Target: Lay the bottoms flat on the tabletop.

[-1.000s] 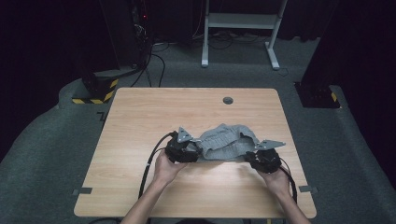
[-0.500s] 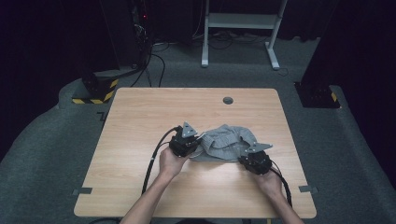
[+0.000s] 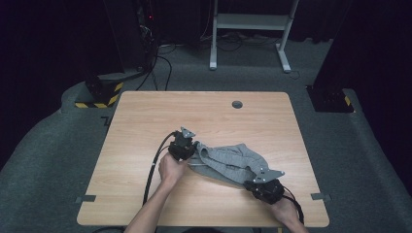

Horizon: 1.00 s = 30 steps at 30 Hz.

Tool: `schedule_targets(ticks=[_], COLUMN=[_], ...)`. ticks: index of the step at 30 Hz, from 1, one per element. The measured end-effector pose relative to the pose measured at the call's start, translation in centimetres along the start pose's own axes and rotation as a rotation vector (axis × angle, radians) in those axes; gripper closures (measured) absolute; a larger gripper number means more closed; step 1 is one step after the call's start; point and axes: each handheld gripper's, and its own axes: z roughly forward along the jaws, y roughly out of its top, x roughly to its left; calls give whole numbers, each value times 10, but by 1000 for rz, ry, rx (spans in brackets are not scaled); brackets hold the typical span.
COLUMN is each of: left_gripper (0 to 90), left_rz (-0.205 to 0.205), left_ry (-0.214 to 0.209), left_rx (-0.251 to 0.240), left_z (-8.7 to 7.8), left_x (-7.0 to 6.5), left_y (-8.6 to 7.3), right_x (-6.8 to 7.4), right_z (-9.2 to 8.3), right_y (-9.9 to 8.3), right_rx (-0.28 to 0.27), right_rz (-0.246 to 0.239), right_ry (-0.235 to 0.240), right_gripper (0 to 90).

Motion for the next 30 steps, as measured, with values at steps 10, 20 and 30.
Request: schedule_targets(ticks=[10,20,30], left_gripper=[562,565,570], left_rz=[3,-13,-3], left_ry=[7,-1,-13], left_rx=[12,43,40], left_z=[-8,4,4], left_x=[1,0,1], left_y=[-6,-15,-20], right_x=[-3,2,-11], right_z=[-8,22,14], right_y=[8,11,13], right_rx=[-69,13,-13], right_rz=[-38,-91,-21], right_ry=[-45,-148,-76], right_gripper=[520,596,862])
